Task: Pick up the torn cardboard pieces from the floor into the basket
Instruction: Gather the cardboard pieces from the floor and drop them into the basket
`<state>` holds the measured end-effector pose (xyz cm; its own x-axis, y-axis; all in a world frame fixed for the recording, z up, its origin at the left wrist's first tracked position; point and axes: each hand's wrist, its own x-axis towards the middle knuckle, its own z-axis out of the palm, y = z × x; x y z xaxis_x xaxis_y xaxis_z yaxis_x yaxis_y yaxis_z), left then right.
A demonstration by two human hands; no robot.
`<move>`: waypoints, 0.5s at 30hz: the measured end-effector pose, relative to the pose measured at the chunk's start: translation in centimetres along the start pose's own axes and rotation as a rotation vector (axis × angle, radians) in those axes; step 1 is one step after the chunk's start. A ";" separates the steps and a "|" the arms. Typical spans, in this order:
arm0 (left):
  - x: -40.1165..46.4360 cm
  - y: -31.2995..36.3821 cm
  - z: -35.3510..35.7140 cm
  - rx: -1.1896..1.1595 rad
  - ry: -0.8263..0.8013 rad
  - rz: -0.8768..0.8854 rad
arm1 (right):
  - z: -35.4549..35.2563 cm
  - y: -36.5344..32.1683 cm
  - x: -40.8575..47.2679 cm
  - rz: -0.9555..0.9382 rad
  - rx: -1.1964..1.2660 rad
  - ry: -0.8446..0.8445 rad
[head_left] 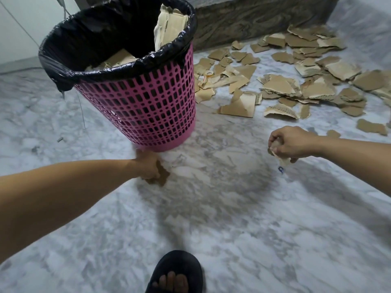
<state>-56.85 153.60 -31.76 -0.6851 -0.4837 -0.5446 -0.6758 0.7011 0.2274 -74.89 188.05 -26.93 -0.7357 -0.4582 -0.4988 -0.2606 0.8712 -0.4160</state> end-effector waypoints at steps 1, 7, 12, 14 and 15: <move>0.1 -0.2 0.3 0.010 0.039 -0.045 | 0.0 0.2 0.0 0.018 0.045 -0.003; -0.1 -0.5 2.0 0.035 0.050 -0.040 | 0.1 0.5 0.2 0.060 0.182 -0.003; -0.3 2.0 1.7 0.033 0.010 0.096 | -0.3 0.2 0.3 0.071 0.256 0.004; -0.6 4.1 1.6 -0.026 -0.019 0.177 | -0.7 -0.4 0.4 0.064 0.298 0.001; -0.8 5.4 1.5 -0.077 -0.053 0.224 | -1.1 -0.8 0.5 0.055 0.322 0.001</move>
<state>-59.57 158.54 -31.31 -0.8061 -0.2911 -0.5152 -0.5291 0.7445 0.4071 -75.70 187.32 -26.04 -0.7439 -0.4120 -0.5262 -0.0098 0.7940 -0.6079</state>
